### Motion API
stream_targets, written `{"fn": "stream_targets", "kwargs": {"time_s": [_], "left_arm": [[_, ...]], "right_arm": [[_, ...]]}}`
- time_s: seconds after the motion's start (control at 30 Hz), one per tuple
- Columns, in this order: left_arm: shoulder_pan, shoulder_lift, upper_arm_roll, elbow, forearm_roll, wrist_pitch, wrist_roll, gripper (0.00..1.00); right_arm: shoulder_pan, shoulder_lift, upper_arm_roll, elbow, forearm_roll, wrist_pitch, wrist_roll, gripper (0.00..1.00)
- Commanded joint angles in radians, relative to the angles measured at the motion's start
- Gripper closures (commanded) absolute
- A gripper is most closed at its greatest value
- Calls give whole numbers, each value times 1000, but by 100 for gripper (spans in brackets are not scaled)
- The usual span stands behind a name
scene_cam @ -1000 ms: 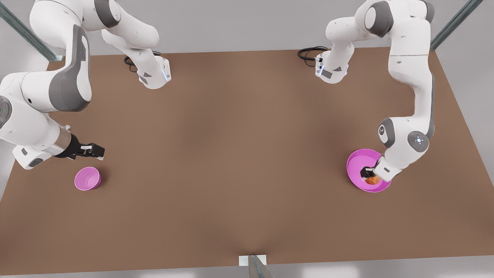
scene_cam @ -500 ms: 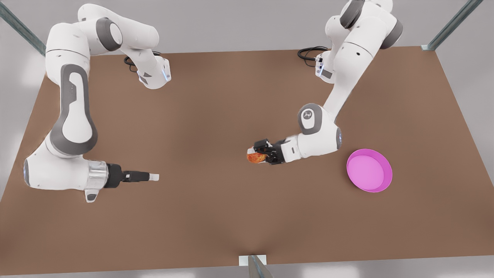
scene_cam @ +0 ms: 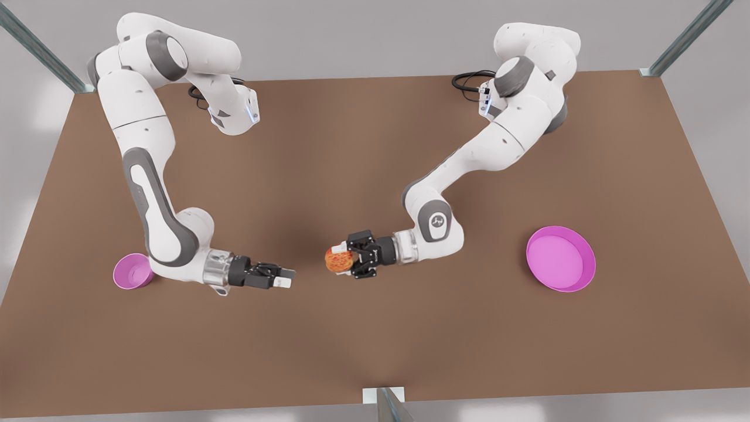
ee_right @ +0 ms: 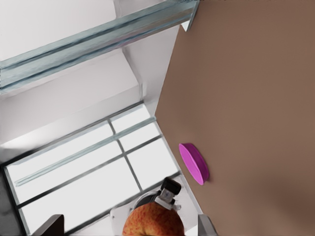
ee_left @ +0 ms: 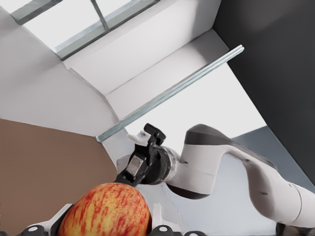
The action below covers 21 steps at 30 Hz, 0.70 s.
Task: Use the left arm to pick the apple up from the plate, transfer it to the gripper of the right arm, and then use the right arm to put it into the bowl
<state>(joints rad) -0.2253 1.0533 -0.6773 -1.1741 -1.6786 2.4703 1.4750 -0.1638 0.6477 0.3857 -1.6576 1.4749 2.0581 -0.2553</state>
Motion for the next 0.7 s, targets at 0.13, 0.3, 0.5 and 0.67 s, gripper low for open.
{"fn": "stream_targets", "kwargs": {"time_s": [0.13, 0.3, 0.5, 0.67], "left_arm": [[-52, 68, 1, 96, -13, 21, 869, 30], [-63, 74, 1, 105, -13, 33, 867, 30], [-65, 74, 1, 105, -13, 33, 869, 30], [-63, 74, 2, 105, -13, 33, 869, 30]], "right_arm": [[-33, -11, 27, -76, 50, -110, -683, 0], [3, -3, 32, -67, 44, -85, -699, 0], [72, 3, 30, -37, 50, 4, -713, 0], [78, 39, 30, -16, 53, 7, -749, 0]]}}
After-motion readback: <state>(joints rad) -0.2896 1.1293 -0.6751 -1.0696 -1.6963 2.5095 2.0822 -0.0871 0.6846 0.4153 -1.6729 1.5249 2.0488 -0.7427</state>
